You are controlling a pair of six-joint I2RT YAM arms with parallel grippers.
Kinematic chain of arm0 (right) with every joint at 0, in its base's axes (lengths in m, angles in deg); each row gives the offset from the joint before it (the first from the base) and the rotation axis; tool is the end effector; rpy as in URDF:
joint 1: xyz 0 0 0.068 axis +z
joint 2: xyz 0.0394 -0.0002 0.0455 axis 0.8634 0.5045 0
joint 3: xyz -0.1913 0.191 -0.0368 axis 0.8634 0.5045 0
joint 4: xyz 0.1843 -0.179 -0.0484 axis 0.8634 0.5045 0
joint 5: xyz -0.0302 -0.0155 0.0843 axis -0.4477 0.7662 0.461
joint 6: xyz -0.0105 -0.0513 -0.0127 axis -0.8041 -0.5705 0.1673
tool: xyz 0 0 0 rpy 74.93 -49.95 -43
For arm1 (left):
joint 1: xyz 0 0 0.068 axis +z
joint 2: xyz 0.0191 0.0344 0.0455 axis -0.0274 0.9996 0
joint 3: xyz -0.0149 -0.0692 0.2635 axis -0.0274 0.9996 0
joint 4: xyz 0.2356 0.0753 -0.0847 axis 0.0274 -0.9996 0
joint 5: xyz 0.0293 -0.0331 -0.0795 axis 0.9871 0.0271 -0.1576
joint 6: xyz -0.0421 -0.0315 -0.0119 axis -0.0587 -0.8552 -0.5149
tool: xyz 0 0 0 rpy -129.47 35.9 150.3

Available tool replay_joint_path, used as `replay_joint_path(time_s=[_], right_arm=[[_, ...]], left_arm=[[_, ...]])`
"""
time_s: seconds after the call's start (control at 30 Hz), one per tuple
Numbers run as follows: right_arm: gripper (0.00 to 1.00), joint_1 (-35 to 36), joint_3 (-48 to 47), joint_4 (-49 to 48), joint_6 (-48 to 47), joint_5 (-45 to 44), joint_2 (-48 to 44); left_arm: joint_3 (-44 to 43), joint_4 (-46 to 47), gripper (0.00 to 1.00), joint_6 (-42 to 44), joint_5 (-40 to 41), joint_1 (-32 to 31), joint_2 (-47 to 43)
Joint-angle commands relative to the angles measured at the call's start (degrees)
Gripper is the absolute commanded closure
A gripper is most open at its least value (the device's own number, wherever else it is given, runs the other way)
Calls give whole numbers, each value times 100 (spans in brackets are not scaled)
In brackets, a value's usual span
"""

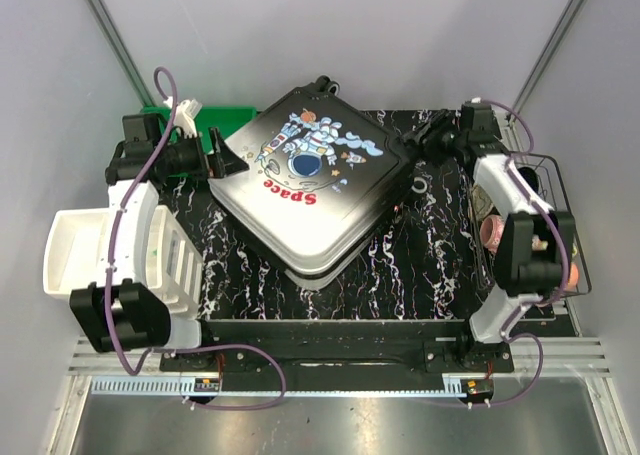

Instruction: Open, take out, and arrange the luggage

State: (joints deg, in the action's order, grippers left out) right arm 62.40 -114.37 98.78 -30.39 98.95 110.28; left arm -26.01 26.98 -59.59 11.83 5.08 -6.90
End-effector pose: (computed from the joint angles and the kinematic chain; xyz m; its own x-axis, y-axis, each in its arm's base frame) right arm 0.4165 0.0317 0.2837 -0.6003 0.6762 -0.4270 0.1778 0.6334 0.7531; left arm 0.2945 0.0083 0.3689 -0.6732 -0.1487 -0.7244 0.4151 0.7347 -0.5366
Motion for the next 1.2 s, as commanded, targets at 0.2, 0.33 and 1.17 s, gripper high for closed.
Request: replay_joint_path(time_s=[0.2, 0.33, 1.17], right_arm=[[0, -859, 190, 301, -2192, 1262, -1771], [0, -850, -407, 40, -2610, 1490, -1360], [30, 143, -992, 1057, -3321, 3783, 438]], left_arm=[[670, -1140, 1, 163, 236, 125, -965], [1241, -912, 1, -205, 411, 134, -1132], [1981, 1936, 3, -1947, -722, -338, -307]])
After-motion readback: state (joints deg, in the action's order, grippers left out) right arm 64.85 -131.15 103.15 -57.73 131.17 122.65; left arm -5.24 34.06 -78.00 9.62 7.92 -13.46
